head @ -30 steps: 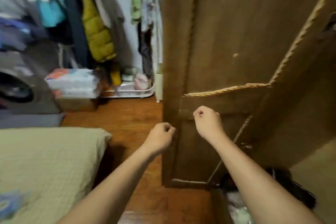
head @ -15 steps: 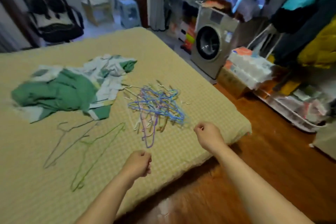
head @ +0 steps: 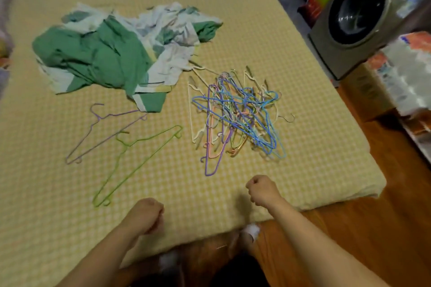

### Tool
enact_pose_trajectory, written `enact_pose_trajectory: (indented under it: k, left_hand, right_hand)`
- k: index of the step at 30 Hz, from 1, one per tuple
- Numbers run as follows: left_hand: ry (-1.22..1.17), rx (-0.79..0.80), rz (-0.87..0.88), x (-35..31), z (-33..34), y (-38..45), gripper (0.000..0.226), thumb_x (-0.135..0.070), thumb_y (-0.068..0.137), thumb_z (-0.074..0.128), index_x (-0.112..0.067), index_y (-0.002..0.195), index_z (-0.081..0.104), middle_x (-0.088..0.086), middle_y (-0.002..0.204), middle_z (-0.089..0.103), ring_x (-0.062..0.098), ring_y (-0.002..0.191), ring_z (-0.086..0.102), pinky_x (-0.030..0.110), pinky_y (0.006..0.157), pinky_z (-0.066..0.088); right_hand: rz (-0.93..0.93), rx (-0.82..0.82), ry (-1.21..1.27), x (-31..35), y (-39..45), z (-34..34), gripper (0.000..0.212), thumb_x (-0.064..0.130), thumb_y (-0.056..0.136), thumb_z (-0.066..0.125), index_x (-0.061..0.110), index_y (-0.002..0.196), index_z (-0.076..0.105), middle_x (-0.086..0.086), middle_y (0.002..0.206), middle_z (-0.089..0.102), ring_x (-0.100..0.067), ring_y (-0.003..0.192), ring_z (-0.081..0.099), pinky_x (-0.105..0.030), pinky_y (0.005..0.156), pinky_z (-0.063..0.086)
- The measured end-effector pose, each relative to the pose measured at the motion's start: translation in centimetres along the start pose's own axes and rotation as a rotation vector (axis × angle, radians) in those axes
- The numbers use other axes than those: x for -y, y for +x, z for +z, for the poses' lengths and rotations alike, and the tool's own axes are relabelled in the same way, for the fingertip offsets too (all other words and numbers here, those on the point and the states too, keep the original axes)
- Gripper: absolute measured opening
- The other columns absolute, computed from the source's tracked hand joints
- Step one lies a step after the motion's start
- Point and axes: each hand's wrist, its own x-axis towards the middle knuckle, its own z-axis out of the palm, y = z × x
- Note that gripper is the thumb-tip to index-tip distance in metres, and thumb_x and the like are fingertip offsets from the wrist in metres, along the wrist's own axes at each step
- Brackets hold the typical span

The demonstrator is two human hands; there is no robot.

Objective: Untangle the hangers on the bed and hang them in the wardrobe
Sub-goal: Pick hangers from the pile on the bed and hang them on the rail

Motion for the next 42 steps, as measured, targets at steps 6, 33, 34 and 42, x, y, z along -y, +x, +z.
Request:
enact_pose_trajectory:
  k: [6,33,34,42]
  left_hand:
    - [-0.058,-0.069,-0.038,-3.8,9.2,7.7,0.021,-0.016,0.096,0.055,0.003,0.092,0.064,0.01,0.067,0.064,0.024,0.061,0.059,0.033,0.061,0.044]
    - [-0.523,0.032,0.124,-12.8,21.5,8.1,0.03,-0.034,0.093,0.062,-0.022,0.12,0.067,0.004,0.11,0.073,0.017,0.1,0.068,0.038,0.089,0.054]
    - [-0.595,0.06,0.126,-13.3,21.5,8.2,0.039,-0.042,0.089,0.063,-0.022,0.123,0.066,0.003,0.112,0.072,0.017,0.104,0.067,0.04,0.093,0.053]
    - [-0.763,-0.343,0.001,-10.9,19.1,10.9,0.011,-0.013,0.093,0.061,-0.017,0.103,0.058,0.001,0.074,0.055,0.014,0.066,0.057,0.036,0.07,0.052]
  right_hand:
    - [-0.123,-0.294,-0.164,-1.3,15.4,-6.9,0.025,0.02,0.096,0.049,0.003,0.101,0.067,-0.025,0.104,0.066,-0.041,0.1,0.063,-0.04,0.079,0.048]
    - [-0.599,-0.081,0.33,-1.0,14.1,-4.9,0.017,0.031,0.105,0.037,0.03,0.091,0.046,0.006,0.074,0.063,-0.014,0.06,0.066,-0.044,0.06,0.055]
    - [-0.669,-0.007,0.341,-0.8,12.6,-3.4,0.014,0.034,0.104,0.036,0.03,0.095,0.047,0.007,0.08,0.062,-0.012,0.066,0.065,-0.044,0.064,0.054]
    - [-0.864,0.113,0.096,-2.1,12.4,-0.4,0.031,0.026,0.098,0.045,0.013,0.115,0.067,-0.008,0.106,0.069,-0.026,0.098,0.061,-0.04,0.088,0.047]
